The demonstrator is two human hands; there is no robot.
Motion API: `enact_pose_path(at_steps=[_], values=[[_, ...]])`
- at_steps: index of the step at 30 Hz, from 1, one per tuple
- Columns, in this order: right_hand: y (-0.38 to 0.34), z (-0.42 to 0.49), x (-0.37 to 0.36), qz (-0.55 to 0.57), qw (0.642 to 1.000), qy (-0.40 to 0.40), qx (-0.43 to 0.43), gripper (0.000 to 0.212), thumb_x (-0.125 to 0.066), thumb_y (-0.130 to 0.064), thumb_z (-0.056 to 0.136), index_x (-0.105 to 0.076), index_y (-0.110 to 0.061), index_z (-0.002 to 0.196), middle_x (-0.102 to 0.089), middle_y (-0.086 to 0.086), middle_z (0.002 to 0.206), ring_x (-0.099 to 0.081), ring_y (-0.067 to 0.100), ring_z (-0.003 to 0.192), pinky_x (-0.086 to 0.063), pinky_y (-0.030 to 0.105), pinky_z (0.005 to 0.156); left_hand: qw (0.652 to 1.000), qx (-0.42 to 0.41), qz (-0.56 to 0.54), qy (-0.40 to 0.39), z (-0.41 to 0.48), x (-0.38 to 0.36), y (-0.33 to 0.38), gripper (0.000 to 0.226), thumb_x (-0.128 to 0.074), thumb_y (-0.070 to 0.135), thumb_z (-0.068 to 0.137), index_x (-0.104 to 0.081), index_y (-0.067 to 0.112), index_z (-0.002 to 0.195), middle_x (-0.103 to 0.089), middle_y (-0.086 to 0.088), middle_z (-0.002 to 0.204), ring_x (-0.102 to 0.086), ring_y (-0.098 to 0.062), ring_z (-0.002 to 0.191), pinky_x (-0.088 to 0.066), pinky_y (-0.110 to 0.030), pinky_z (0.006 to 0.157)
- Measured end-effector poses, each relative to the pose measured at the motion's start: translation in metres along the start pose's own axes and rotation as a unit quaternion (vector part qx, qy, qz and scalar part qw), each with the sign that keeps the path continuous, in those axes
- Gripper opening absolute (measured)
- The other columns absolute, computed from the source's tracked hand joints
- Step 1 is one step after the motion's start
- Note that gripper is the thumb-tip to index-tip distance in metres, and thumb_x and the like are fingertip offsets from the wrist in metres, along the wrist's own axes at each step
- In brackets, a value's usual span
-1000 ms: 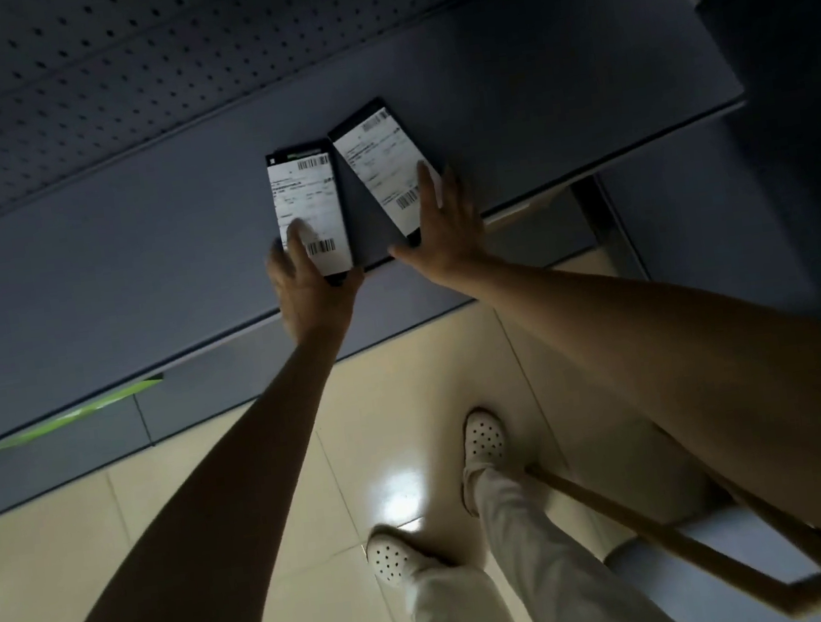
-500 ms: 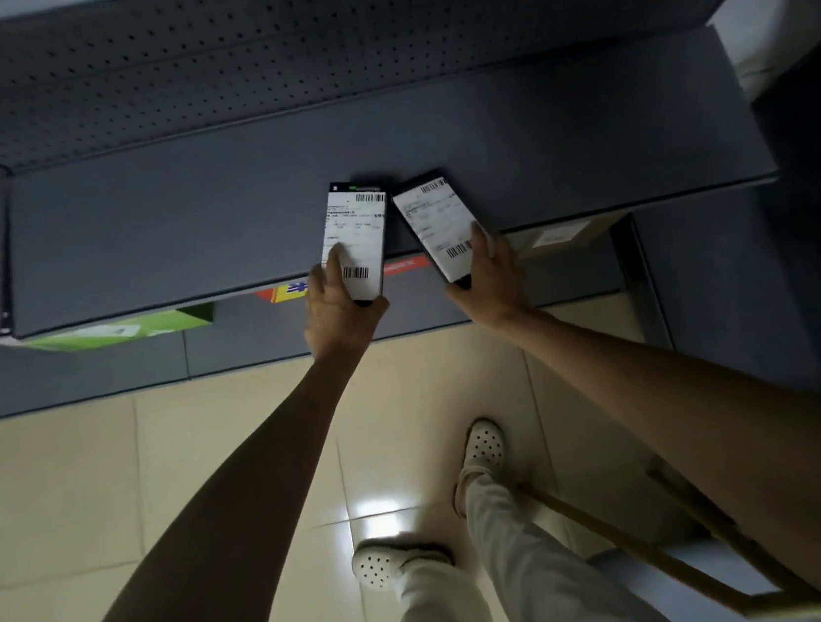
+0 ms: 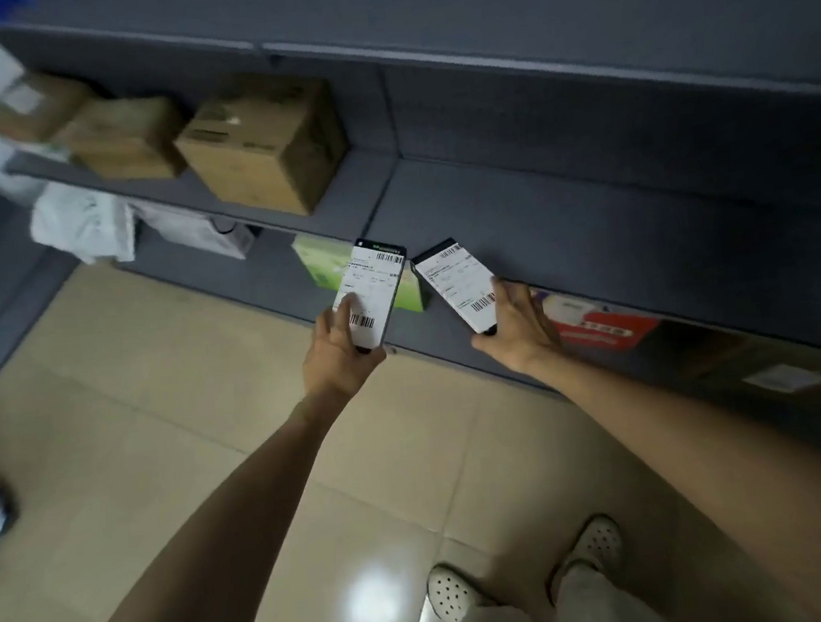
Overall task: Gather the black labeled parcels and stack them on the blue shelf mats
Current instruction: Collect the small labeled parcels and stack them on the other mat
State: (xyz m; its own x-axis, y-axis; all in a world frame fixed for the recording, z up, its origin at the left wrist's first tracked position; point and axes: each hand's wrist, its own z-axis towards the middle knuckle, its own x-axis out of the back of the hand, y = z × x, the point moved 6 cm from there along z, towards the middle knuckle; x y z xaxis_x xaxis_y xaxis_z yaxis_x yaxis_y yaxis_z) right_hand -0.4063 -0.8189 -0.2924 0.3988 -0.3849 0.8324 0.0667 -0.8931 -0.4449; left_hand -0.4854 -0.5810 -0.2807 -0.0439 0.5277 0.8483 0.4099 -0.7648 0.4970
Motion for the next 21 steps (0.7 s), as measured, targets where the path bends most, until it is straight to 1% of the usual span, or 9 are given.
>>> enact_pose_path(at_steps=[2,5,9,11,13,15,16,19,21], values=[[-0.060,-0.004,-0.010,-0.015,0.999,-0.012,0.046,0.097,-0.072,-0.039,0.078,-0.017,-0.015,0.154,-0.029,0.015,0.147,-0.038,0.036,0.132,-0.036,0.038,0.106,0.999,0.034,-0.014,0.030,-0.011,0.045,-0.043,0.089,-0.077,0.026,0.077,-0.030,0.025,0.152,-0.038,-0.006,0.144,-0.044,-0.029,0.128,-0.048,-0.043,0.093],[-0.150,-0.007,-0.017,-0.032,0.993,-0.022,0.114,0.096,-0.070,-0.042,0.081,-0.015,-0.014,0.155,-0.028,0.014,0.147,-0.038,0.034,0.130,-0.039,0.040,0.103,0.993,0.066,-0.042,0.087,-0.022,0.113,-0.094,0.088,-0.077,0.022,0.077,-0.031,0.022,0.151,-0.037,-0.009,0.145,-0.046,-0.031,0.126,-0.049,-0.044,0.097],[-0.265,-0.008,-0.007,-0.036,0.976,-0.003,0.215,0.092,-0.066,-0.044,0.083,-0.016,-0.015,0.155,-0.030,0.011,0.145,-0.040,0.033,0.127,-0.040,0.040,0.100,0.980,0.085,-0.067,0.165,-0.027,0.198,-0.141,0.086,-0.079,0.020,0.076,-0.034,0.021,0.150,-0.038,-0.011,0.143,-0.048,-0.032,0.123,-0.050,-0.044,0.096],[-0.319,-0.005,0.003,-0.033,0.965,0.007,0.261,0.091,-0.066,-0.043,0.084,-0.016,-0.014,0.155,-0.031,0.013,0.144,-0.041,0.033,0.126,-0.041,0.040,0.101,0.971,0.091,-0.092,0.202,-0.023,0.238,-0.157,0.086,-0.079,0.018,0.075,-0.035,0.021,0.149,-0.039,-0.012,0.142,-0.049,-0.032,0.122,-0.051,-0.045,0.096],[-0.368,0.003,0.016,-0.020,0.957,0.017,0.290,0.091,-0.066,-0.041,0.084,-0.015,-0.015,0.155,-0.031,0.014,0.145,-0.039,0.035,0.128,-0.041,0.042,0.103,0.960,0.091,-0.108,0.243,-0.013,0.278,-0.170,0.086,-0.080,0.017,0.074,-0.036,0.019,0.149,-0.040,-0.015,0.141,-0.047,-0.033,0.124,-0.049,-0.045,0.100],[-0.413,0.017,0.029,0.013,0.951,0.024,0.308,0.090,-0.066,-0.039,0.084,-0.015,-0.018,0.155,-0.030,0.014,0.144,-0.037,0.035,0.130,-0.041,0.043,0.103,0.950,0.091,-0.095,0.283,0.002,0.317,-0.181,0.087,-0.079,0.021,0.074,-0.036,0.020,0.149,-0.038,-0.013,0.144,-0.044,-0.031,0.129,-0.045,-0.039,0.104],[-0.434,0.025,0.036,0.029,0.946,0.030,0.321,0.090,-0.066,-0.038,0.083,-0.015,-0.019,0.155,-0.030,0.014,0.144,-0.037,0.034,0.130,-0.042,0.042,0.103,0.946,0.092,-0.086,0.300,0.011,0.335,-0.184,0.087,-0.079,0.024,0.075,-0.035,0.022,0.150,-0.037,-0.012,0.147,-0.042,-0.029,0.131,-0.043,-0.038,0.105],[-0.487,0.056,0.057,0.048,0.932,0.058,0.354,0.089,-0.066,-0.039,0.083,-0.017,-0.020,0.154,-0.029,0.010,0.144,-0.040,0.031,0.127,-0.039,0.035,0.095,0.935,0.090,-0.084,0.333,0.045,0.381,-0.188,0.087,-0.078,0.029,0.075,-0.034,0.023,0.150,-0.036,-0.009,0.148,-0.041,-0.026,0.133,-0.041,-0.040,0.105],[-0.516,0.082,0.068,0.043,0.928,0.071,0.363,0.088,-0.065,-0.041,0.083,-0.018,-0.020,0.153,-0.031,0.011,0.143,-0.040,0.034,0.126,-0.040,0.039,0.095,0.930,0.089,-0.093,0.346,0.073,0.405,-0.186,0.085,-0.077,0.028,0.075,-0.035,0.023,0.148,-0.038,-0.008,0.146,-0.042,-0.026,0.132,-0.043,-0.041,0.103]])
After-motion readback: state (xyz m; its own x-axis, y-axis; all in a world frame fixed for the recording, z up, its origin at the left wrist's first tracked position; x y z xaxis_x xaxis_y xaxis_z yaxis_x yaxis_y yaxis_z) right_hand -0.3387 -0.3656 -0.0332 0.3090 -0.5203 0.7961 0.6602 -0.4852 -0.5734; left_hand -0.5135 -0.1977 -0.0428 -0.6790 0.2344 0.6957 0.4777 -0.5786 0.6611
